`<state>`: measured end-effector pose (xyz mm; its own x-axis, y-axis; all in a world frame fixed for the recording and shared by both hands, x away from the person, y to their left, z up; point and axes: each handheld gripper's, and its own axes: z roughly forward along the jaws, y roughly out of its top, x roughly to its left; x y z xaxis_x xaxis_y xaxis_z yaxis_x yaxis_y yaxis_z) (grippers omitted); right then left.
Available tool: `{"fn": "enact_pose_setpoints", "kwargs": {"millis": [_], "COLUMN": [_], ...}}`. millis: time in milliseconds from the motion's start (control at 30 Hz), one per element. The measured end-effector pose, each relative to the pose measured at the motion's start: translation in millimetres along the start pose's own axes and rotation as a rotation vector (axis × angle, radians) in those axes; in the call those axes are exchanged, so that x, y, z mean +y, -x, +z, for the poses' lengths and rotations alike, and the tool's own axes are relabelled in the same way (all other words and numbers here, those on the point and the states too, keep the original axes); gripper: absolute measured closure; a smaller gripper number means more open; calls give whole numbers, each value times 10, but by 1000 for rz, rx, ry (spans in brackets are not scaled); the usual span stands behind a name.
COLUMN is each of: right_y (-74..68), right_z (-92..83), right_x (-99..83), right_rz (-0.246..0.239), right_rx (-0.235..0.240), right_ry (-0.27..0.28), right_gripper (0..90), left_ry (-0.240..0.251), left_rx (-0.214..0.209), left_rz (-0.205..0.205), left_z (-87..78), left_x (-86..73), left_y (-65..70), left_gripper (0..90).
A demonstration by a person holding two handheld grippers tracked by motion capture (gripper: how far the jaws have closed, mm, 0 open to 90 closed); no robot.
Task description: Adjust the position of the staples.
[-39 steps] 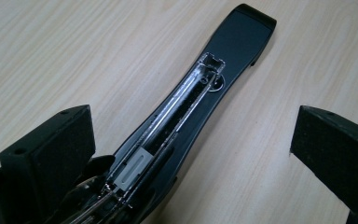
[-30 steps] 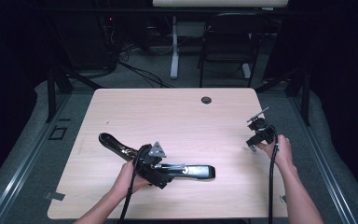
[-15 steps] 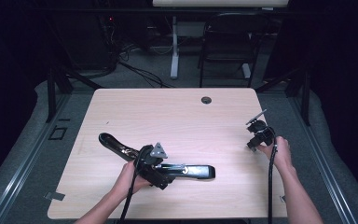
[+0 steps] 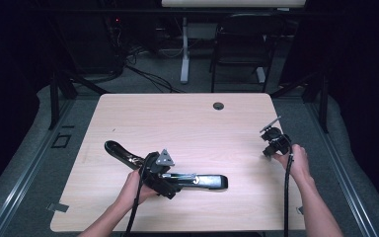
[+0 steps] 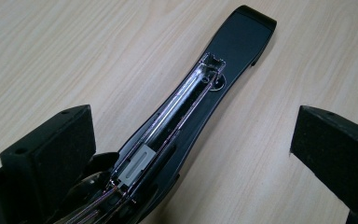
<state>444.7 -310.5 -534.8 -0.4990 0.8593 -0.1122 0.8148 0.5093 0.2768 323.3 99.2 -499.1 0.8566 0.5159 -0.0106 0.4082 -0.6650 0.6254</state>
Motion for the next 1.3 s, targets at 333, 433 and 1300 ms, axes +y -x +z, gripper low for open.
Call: {"fn": "enact_pose_setpoints", "kwargs": {"millis": [333,433,1300], "right_y": [-182,-232,-950], "right_z": [-165,-206,-359], "right_x": [-17,-25,61], "right_rz": [-34,-30,-131], "right_rx": [29,48,142], "right_ry": [13,27,22], "right_gripper": [776,776,776], "left_ry": [2,2,3], "left_rx": [3,4,14], "left_rz": [3,2,9], "left_z": [-4,-5,-47], "left_x": [-4,-5,-6], "left_y": [2,-1,-28], "left_gripper": [0,0,0]}}
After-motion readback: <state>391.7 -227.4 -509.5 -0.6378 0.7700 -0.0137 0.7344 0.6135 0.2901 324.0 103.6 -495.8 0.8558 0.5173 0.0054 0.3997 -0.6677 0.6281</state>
